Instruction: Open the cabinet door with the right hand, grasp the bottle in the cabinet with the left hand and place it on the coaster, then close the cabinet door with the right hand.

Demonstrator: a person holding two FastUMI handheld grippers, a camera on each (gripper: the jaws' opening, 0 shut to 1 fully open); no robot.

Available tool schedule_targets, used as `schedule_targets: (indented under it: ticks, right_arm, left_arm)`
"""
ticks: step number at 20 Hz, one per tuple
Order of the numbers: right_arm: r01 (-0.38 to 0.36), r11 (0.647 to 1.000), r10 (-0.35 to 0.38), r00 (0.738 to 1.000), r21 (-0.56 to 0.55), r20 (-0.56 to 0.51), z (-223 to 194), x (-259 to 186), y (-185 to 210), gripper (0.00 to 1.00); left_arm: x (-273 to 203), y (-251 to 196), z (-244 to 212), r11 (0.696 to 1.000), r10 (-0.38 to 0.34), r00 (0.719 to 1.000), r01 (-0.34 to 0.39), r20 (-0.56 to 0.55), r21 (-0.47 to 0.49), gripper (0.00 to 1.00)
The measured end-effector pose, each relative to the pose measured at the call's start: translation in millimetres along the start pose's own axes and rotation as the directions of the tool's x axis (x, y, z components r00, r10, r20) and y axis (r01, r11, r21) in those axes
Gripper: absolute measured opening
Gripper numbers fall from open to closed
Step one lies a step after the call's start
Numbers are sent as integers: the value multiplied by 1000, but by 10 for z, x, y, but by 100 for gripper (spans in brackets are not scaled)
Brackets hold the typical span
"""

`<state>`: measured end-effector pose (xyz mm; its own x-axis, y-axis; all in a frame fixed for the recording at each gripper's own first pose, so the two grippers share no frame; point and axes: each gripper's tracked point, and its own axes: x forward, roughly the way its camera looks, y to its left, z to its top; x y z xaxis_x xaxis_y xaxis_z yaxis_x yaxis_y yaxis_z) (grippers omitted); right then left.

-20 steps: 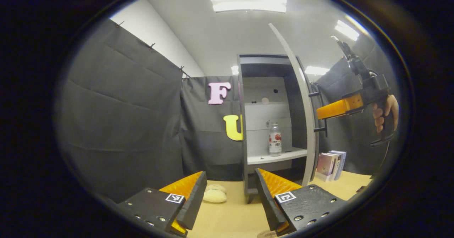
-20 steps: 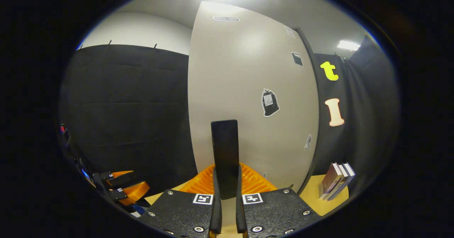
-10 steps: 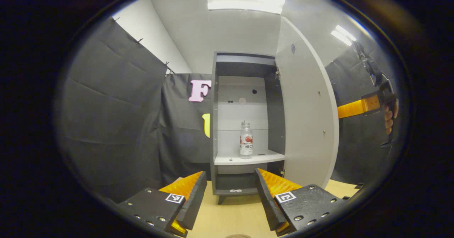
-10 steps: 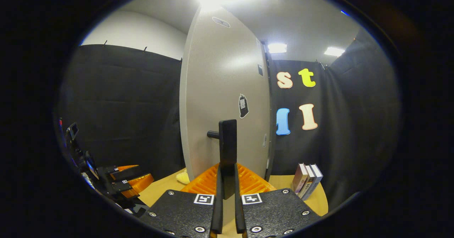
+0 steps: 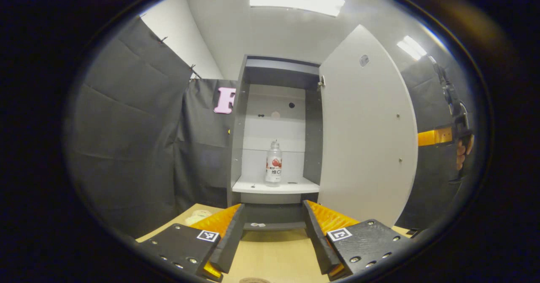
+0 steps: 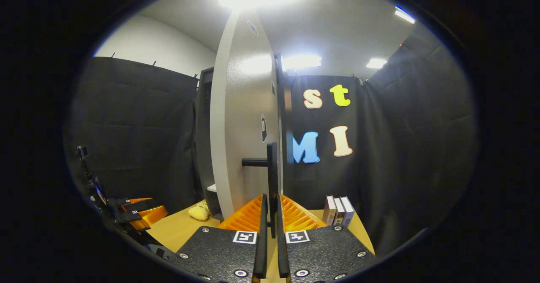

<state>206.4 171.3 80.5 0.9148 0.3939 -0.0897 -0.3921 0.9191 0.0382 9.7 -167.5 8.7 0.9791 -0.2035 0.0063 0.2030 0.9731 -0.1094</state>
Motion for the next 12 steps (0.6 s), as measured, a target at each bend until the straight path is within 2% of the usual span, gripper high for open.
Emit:
schedule_targets:
  ticks: [3,5,6,7,8,10,12]
  right_arm:
    - [-41,999,41,999,-12,4,-11,-6,62,10]
    - [-26,999,26,1000,-48,15,-16,-49,-9,12]
    - [15,998,-13,999,-68,31,19,-66,-111,30]
    - [46,996,-43,998,-72,46,41,-38,-183,38]
    - [61,997,-58,997,-55,54,45,-49,-203,67]
    - [102,994,-100,993,-26,63,37,-52,-201,95]
    - [195,980,-191,979,-47,71,38,-109,-381,96]
  left_arm:
    - [284,-93,102,999,-36,999,36,5,-10,77]
    - [485,-94,198,999,-50,999,50,16,13,77]
    - [598,-107,242,998,-66,998,65,22,27,82]
    - [730,-121,282,996,-84,996,83,29,36,82]
    - [870,-142,322,994,-99,994,97,36,41,77]
    - [1162,-134,379,992,-121,992,119,47,42,77]
    - [1452,-126,421,990,-142,989,140,51,31,77]
